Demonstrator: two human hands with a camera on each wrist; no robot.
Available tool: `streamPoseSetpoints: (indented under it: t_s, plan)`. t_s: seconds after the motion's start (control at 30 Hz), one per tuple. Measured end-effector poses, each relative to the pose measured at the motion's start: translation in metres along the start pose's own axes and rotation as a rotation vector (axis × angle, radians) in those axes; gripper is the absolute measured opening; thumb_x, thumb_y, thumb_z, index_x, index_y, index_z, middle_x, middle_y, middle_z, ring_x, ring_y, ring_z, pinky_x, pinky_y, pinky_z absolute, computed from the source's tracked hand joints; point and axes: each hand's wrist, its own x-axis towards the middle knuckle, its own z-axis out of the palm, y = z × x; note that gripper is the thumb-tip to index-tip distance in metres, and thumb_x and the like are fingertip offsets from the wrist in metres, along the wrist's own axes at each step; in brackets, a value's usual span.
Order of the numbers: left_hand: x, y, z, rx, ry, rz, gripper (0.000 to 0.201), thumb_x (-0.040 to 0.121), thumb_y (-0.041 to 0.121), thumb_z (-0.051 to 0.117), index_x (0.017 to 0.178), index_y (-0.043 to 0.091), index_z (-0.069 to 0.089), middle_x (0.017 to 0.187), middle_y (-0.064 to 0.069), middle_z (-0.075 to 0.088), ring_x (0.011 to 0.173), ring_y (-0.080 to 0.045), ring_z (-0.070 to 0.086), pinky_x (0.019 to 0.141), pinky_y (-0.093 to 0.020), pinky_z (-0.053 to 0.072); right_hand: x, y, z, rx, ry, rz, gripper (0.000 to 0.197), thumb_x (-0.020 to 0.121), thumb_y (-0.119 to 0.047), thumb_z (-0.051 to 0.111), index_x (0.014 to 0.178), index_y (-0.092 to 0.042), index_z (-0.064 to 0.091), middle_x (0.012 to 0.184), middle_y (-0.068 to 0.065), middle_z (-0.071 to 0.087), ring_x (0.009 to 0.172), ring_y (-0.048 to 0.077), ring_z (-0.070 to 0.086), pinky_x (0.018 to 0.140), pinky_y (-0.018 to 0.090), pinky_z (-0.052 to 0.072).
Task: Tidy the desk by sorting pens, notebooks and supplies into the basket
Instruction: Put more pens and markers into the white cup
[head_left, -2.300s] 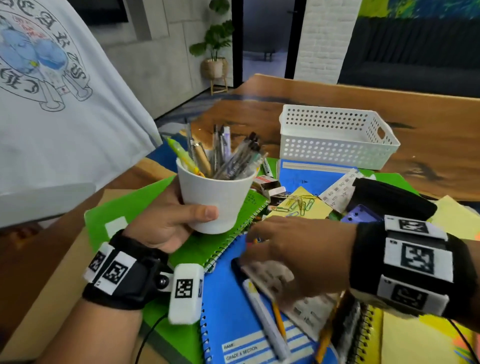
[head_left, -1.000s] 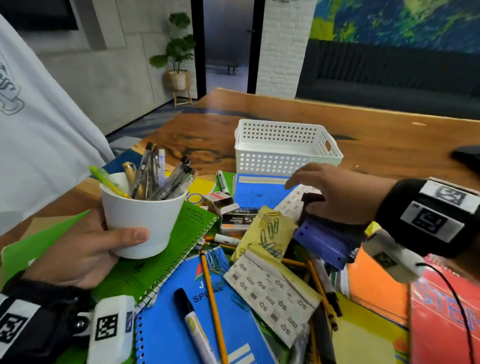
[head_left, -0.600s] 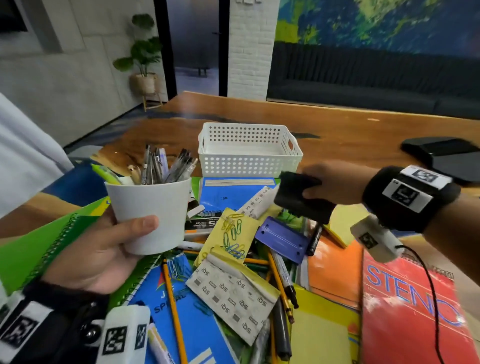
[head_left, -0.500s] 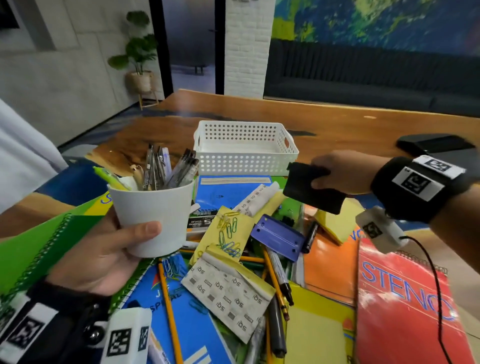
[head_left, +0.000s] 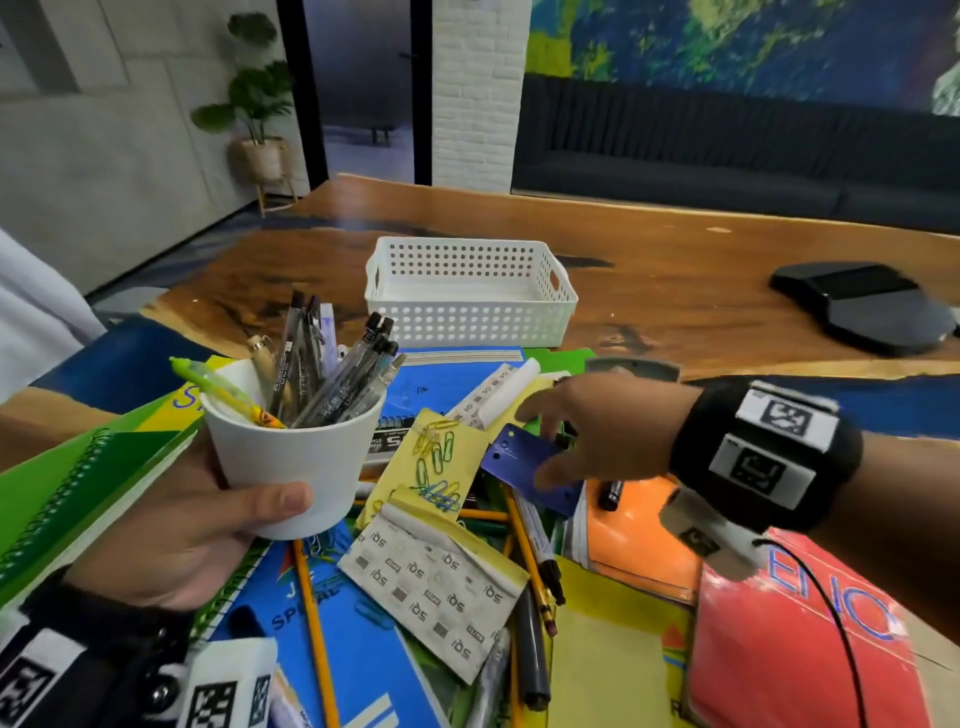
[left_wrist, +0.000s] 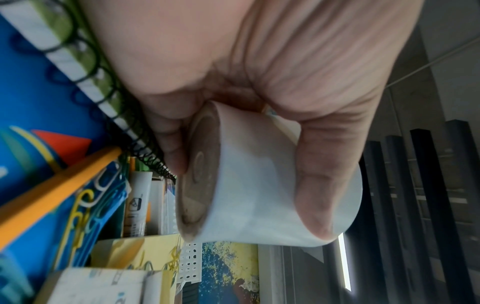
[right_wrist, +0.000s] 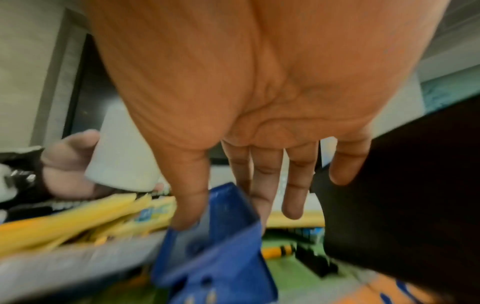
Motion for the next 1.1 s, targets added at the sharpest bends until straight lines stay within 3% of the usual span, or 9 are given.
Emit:
streamPoseSetpoints:
  t_s: [0.1,0.23,0.37,0.53,0.63,0.73,0.83,0.97,1.1]
  plan:
    - [-0.002,0.0,0.0,-0.011,-0.011,-0.006,0.079,0.062,-0.011,0.056,0.138,0.007,0.051,0.123,-0.021,0.067,0.11,-0.036,0.067,0.084,-0.04,0.059,0.002,-0.004,0.015,-0.08,-0.075,0.024,0.043,0.091,-0.049,0.062,0.129,-0.03,0.051,0.107,-0.006,0.064,0.103,0.024,0.057,0.093,0.041,0.038]
    - [-0.001,0.001,-0.004,0.007,-0.056,-0.029,0.083,0.061,-0.008,0.068,0.14,0.006,0.048,0.129,-0.025,0.063,0.117,-0.04,0.062,0.094,-0.048,0.053,-0.01,0.011,-0.005,-0.084,0.013,0.07,0.018,0.094,-0.026,0.054,0.11,-0.023,0.063,0.101,0.0,0.065,0.09,0.024,0.058,0.082,0.038,0.05]
    - [0.002,-0.001,-0.005,0.011,-0.038,0.001,0.083,0.062,-0.011,0.065,0.141,0.007,0.047,0.13,-0.026,0.061,0.119,-0.041,0.061,0.097,-0.05,0.051,-0.025,0.023,-0.011,-0.25,0.03,0.157,0.036,0.086,-0.021,0.051,0.119,-0.032,0.06,0.108,-0.001,0.064,0.098,0.025,0.06,0.083,0.041,0.055]
    - [0.001,-0.002,-0.004,0.013,-0.039,0.005,0.082,0.062,-0.011,0.059,0.141,0.006,0.047,0.13,-0.026,0.061,0.119,-0.04,0.061,0.095,-0.047,0.052,-0.043,-0.011,0.014,-0.237,-0.03,-0.206,0.08,0.087,-0.012,0.052,0.146,-0.06,0.026,0.152,-0.014,0.032,0.139,0.018,0.028,0.109,0.043,0.039]
    - [0.002,-0.002,-0.005,0.017,-0.04,0.01,0.085,0.062,-0.01,0.063,0.143,0.008,0.046,0.132,-0.025,0.06,0.119,-0.039,0.061,0.095,-0.046,0.053,-0.047,-0.022,0.031,-0.176,-0.127,-0.334,0.077,0.087,-0.006,0.049,0.144,-0.057,0.034,0.158,-0.013,0.024,0.145,0.017,0.024,0.11,0.047,0.04]
    - [0.003,-0.002,-0.007,0.028,-0.044,0.015,0.1,0.05,0.004,0.077,0.144,0.009,0.045,0.133,-0.024,0.06,0.12,-0.039,0.061,0.094,-0.046,0.054,-0.043,-0.008,0.032,-0.178,-0.104,-0.312,0.071,0.084,-0.002,0.044,0.136,-0.049,0.046,0.152,-0.013,0.036,0.14,0.016,0.035,0.107,0.041,0.043]
    - [0.003,-0.003,-0.007,0.029,-0.046,0.017,0.103,0.046,0.008,0.078,0.144,0.01,0.045,0.132,-0.022,0.061,0.119,-0.037,0.062,0.092,-0.043,0.056,-0.04,0.009,0.026,-0.255,-0.012,-0.285,0.055,0.085,-0.008,0.048,0.124,-0.046,0.055,0.14,-0.018,0.048,0.132,0.012,0.045,0.1,0.038,0.047]
    - [0.004,-0.004,-0.008,0.038,-0.063,0.02,0.102,0.048,0.008,0.078,0.144,0.01,0.045,0.133,-0.022,0.061,0.121,-0.037,0.061,0.093,-0.043,0.055,-0.042,-0.004,0.03,-0.061,0.045,-0.347,0.039,0.087,-0.029,0.059,0.125,-0.041,0.058,0.129,-0.015,0.056,0.117,0.012,0.056,0.093,0.038,0.052]
    - [0.004,-0.004,-0.008,0.032,-0.078,0.02,0.099,0.053,0.003,0.077,0.145,0.009,0.043,0.134,-0.024,0.059,0.121,-0.037,0.061,0.09,-0.04,0.057,-0.043,-0.033,0.048,-0.043,-0.124,-0.446,0.066,0.078,-0.064,0.07,0.137,-0.041,0.05,0.137,-0.016,0.048,0.127,0.013,0.043,0.102,0.036,0.046]
